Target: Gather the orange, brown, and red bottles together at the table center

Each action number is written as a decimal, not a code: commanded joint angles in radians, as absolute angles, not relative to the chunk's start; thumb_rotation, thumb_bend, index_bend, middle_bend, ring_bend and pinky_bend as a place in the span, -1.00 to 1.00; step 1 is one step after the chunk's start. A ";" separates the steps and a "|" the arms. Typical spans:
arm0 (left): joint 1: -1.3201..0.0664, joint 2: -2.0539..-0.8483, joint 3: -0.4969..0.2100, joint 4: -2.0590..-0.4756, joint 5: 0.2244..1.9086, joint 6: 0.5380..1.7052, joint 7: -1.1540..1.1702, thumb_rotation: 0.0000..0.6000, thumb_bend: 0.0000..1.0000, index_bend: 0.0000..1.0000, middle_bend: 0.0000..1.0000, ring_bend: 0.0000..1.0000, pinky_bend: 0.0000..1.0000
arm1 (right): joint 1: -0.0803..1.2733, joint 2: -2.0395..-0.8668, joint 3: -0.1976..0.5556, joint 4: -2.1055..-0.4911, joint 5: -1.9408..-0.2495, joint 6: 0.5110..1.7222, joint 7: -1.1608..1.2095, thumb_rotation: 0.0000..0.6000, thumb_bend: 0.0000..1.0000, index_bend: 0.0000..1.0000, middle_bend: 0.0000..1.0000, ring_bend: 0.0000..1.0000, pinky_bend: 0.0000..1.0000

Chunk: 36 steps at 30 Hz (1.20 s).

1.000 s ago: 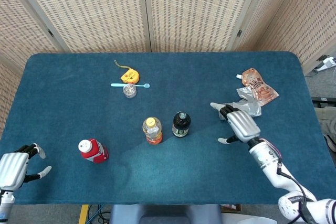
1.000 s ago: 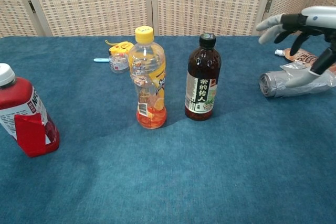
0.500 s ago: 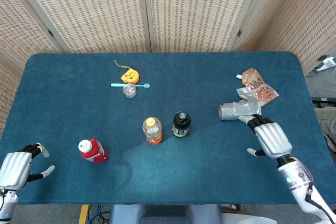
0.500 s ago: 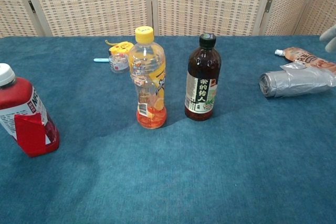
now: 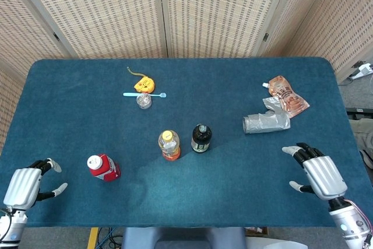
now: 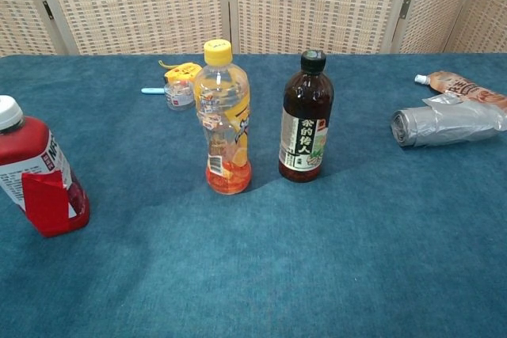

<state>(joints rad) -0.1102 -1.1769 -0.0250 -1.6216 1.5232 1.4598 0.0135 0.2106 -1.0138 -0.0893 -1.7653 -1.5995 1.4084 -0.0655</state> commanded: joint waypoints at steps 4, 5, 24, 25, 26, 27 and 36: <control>-0.116 -1.186 -0.030 -1.622 1.488 1.428 -0.019 1.00 -0.73 -0.23 -0.29 -0.25 0.19 | 0.180 -1.014 -0.105 -1.745 -1.640 1.436 -0.025 1.00 -1.00 -0.49 -0.43 -0.67 -0.37; -0.118 -1.183 -0.030 -1.625 1.480 1.417 -0.031 1.00 -0.73 -0.27 -0.34 -0.29 0.17 | 0.176 -1.013 -0.106 -1.742 -1.647 1.439 -0.019 1.00 -1.00 -0.49 -0.43 -0.67 -0.37; -0.199 -1.103 -0.004 -1.750 1.480 1.222 -0.344 1.00 -0.95 -1.00 -1.00 -0.97 -0.46 | 0.147 -0.981 -0.105 -1.771 -1.703 1.452 0.007 1.00 -1.00 -0.49 -0.43 -0.67 -0.37; -0.205 -1.103 -0.005 -1.750 1.478 1.212 -0.355 1.00 -0.96 -1.00 -1.00 -0.99 -0.48 | 0.146 -0.980 -0.104 -1.772 -1.703 1.452 0.008 1.00 -1.00 -0.49 -0.43 -0.67 -0.37; -0.210 -1.103 -0.005 -1.752 1.476 1.202 -0.366 1.00 -0.96 -1.00 -1.00 -0.99 -0.49 | 0.146 -0.978 -0.103 -1.773 -1.705 1.452 0.010 1.00 -1.00 -0.49 -0.43 -0.67 -0.37; -0.216 -1.104 -0.005 -1.754 1.474 1.190 -0.384 1.00 -0.96 -1.00 -1.00 -1.00 -0.50 | 0.145 -0.976 -0.102 -1.774 -1.706 1.453 0.013 1.00 -1.00 -0.49 -0.43 -0.67 -0.37; -0.251 -1.132 -0.011 -1.750 1.463 1.139 -0.482 1.00 -0.96 -1.00 -1.00 -1.00 -0.53 | 0.139 -0.968 -0.096 -1.777 -1.717 1.454 0.027 1.00 -1.00 -0.49 -0.43 -0.67 -0.37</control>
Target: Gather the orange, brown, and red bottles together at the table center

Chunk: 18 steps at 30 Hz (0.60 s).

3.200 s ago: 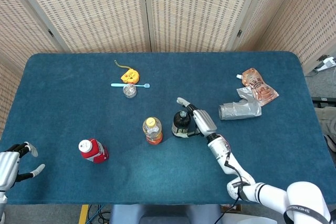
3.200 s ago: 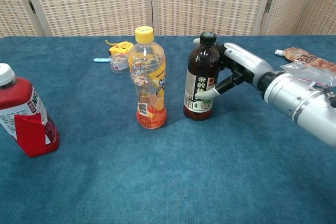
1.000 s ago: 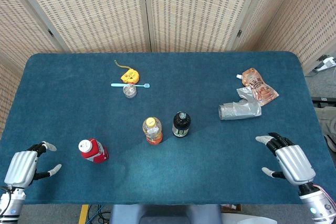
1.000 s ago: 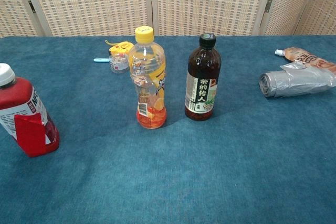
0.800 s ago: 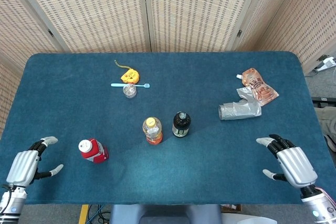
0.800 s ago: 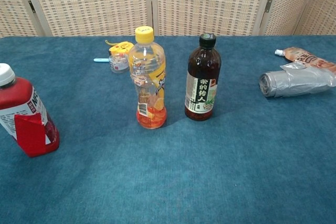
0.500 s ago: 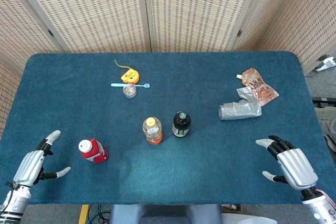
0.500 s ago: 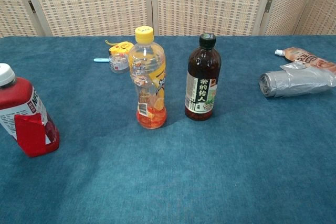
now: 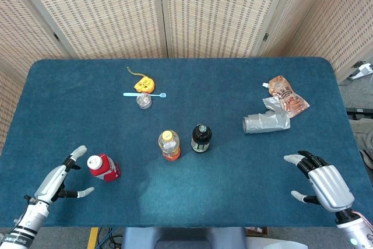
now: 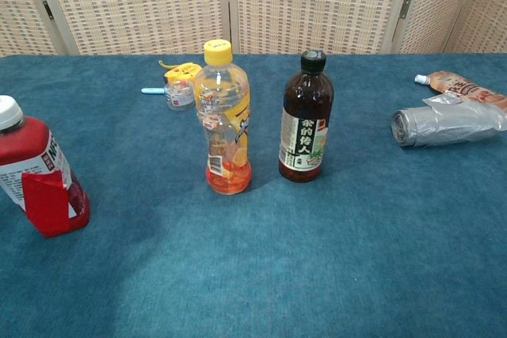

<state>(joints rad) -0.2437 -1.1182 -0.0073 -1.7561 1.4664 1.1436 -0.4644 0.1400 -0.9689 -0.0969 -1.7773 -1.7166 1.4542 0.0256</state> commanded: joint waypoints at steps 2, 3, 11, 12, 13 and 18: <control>-0.256 -1.144 -0.014 -1.745 1.461 1.135 -0.495 1.00 -0.96 -1.00 -1.00 -1.00 -0.53 | 0.139 -0.968 -0.094 -1.777 -1.716 1.452 0.029 1.00 -1.00 -0.49 -0.43 -0.67 -0.37; -0.259 -1.151 -0.015 -1.743 1.462 1.133 -0.503 1.00 -0.96 -1.00 -1.00 -1.00 -0.53 | 0.138 -0.968 -0.093 -1.776 -1.717 1.451 0.030 1.00 -1.00 -0.49 -0.43 -0.67 -0.37; -0.285 -1.202 -0.029 -1.729 1.437 1.109 -0.501 1.00 -0.96 -1.00 -1.00 -1.00 -0.53 | 0.137 -0.964 -0.089 -1.777 -1.720 1.446 0.040 1.00 -1.00 -0.49 -0.43 -0.67 -0.37; -0.289 -1.209 -0.030 -1.725 1.429 1.102 -0.499 1.00 -0.96 -1.00 -1.00 -1.00 -0.53 | 0.137 -0.963 -0.088 -1.777 -1.719 1.445 0.042 1.00 -1.00 -0.49 -0.43 -0.67 -0.37; -0.291 -1.214 -0.031 -1.723 1.423 1.097 -0.496 1.00 -0.96 -1.00 -1.00 -1.00 -0.53 | 0.136 -0.962 -0.087 -1.777 -1.719 1.446 0.044 1.00 -1.00 -0.49 -0.43 -0.67 -0.37; -0.301 -1.240 -0.035 -1.709 1.380 1.074 -0.464 1.00 -0.96 -1.00 -1.00 -1.00 -0.53 | 0.134 -0.959 -0.085 -1.778 -1.725 1.448 0.051 1.00 -1.00 -0.49 -0.43 -0.67 -0.37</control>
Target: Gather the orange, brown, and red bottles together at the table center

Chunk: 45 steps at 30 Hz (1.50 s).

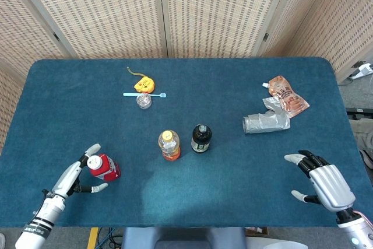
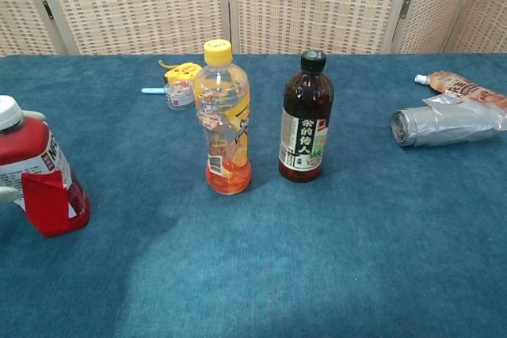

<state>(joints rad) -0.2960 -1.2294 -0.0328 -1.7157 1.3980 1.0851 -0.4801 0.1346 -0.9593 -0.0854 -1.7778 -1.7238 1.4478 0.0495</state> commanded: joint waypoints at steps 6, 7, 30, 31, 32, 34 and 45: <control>-0.306 -1.264 -0.045 -1.705 1.329 1.060 -0.428 1.00 -0.96 -0.96 -1.00 -0.92 -0.52 | 0.133 -0.959 -0.082 -1.777 -1.726 1.446 0.054 1.00 -1.00 -0.49 -0.43 -0.67 -0.37; -0.306 -1.268 -0.047 -1.705 1.321 1.062 -0.421 1.00 -0.96 -0.91 -0.98 -0.87 -0.52 | 0.133 -0.959 -0.082 -1.777 -1.726 1.445 0.055 1.00 -1.00 -0.49 -0.43 -0.67 -0.37; -0.317 -1.320 -0.081 -1.734 1.215 1.071 -0.254 1.00 -0.96 -0.09 -0.24 -0.21 -0.21 | 0.129 -0.953 -0.075 -1.777 -1.728 1.441 0.074 1.00 -1.00 -0.49 -0.43 -0.67 -0.36; -0.318 -1.321 -0.082 -1.736 1.215 1.072 -0.252 1.00 -0.96 -0.09 -0.24 -0.21 -0.21 | 0.129 -0.953 -0.074 -1.777 -1.728 1.442 0.075 1.00 -1.00 -0.49 -0.43 -0.67 -0.36; -0.319 -1.322 -0.084 -1.738 1.214 1.073 -0.248 1.00 -0.96 -0.09 -0.24 -0.21 -0.21 | 0.129 -0.952 -0.074 -1.777 -1.729 1.442 0.075 1.00 -1.00 -0.49 -0.43 -0.67 -0.37; -0.321 -1.325 -0.088 -1.740 1.214 1.075 -0.244 1.00 -0.96 -0.09 -0.24 -0.21 -0.21 | 0.128 -0.951 -0.073 -1.776 -1.729 1.443 0.077 1.00 -1.00 -0.49 -0.43 -0.67 -0.37; -0.370 -1.345 -0.141 -1.764 1.182 1.060 -0.188 1.00 -0.96 -0.09 -0.23 -0.21 -0.21 | 0.129 -0.952 -0.071 -1.774 -1.726 1.436 0.080 1.00 -1.00 -0.49 -0.43 -0.67 -0.37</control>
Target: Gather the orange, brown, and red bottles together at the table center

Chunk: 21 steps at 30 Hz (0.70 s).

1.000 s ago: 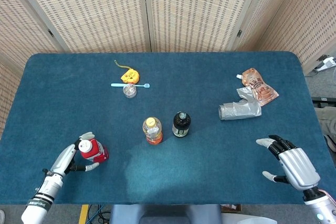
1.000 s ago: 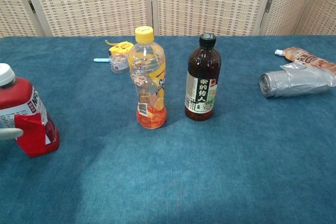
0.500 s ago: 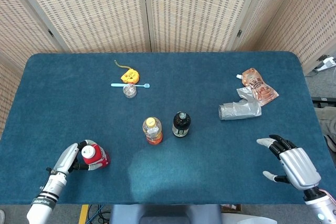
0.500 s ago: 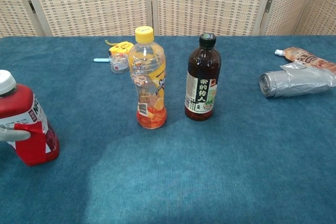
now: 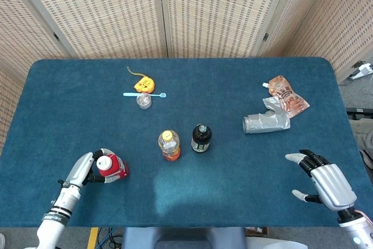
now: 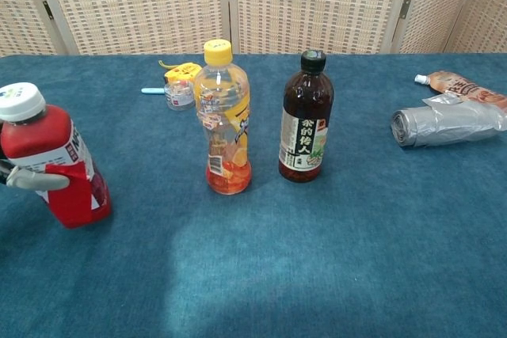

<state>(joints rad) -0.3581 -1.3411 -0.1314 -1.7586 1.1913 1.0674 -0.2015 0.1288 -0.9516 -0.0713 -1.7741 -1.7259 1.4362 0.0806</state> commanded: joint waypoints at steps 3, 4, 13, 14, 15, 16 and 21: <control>-0.388 -1.351 -0.154 -1.767 1.163 1.050 -0.162 1.00 -0.96 -0.10 -0.23 -0.21 -0.21 | 0.128 -0.952 -0.070 -1.773 -1.726 1.436 0.081 1.00 -1.00 -0.49 -0.43 -0.67 -0.37; -0.393 -1.353 -0.157 -1.767 1.156 1.046 -0.154 1.00 -0.96 -0.10 -0.23 -0.21 -0.21 | 0.128 -0.952 -0.070 -1.773 -1.726 1.436 0.081 1.00 -1.00 -0.49 -0.43 -0.67 -0.37; -0.449 -1.381 -0.184 -1.756 1.070 1.002 -0.078 1.00 -0.96 -0.11 -0.23 -0.21 -0.21 | 0.129 -0.953 -0.070 -1.772 -1.725 1.430 0.081 1.00 -1.00 -0.49 -0.43 -0.67 -0.37; -0.455 -1.384 -0.187 -1.754 1.063 1.000 -0.069 1.00 -0.96 -0.11 -0.23 -0.21 -0.21 | 0.129 -0.953 -0.070 -1.772 -1.724 1.429 0.081 1.00 -1.00 -0.49 -0.43 -0.67 -0.37; -0.463 -1.389 -0.191 -1.751 1.055 0.998 -0.057 1.00 -0.96 -0.11 -0.23 -0.21 -0.21 | 0.129 -0.953 -0.070 -1.772 -1.724 1.428 0.080 1.00 -1.00 -0.49 -0.43 -0.67 -0.37; -0.468 -1.392 -0.194 -1.750 1.049 0.997 -0.050 1.00 -0.96 -0.11 -0.23 -0.21 -0.21 | 0.129 -0.953 -0.071 -1.773 -1.725 1.428 0.080 1.00 -1.00 -0.49 -0.43 -0.67 -0.37; -0.493 -1.410 -0.208 -1.740 1.008 0.995 -0.015 1.00 -0.96 -0.11 -0.23 -0.21 -0.21 | 0.129 -0.953 -0.070 -1.772 -1.723 1.427 0.080 1.00 -1.00 -0.49 -0.43 -0.67 -0.37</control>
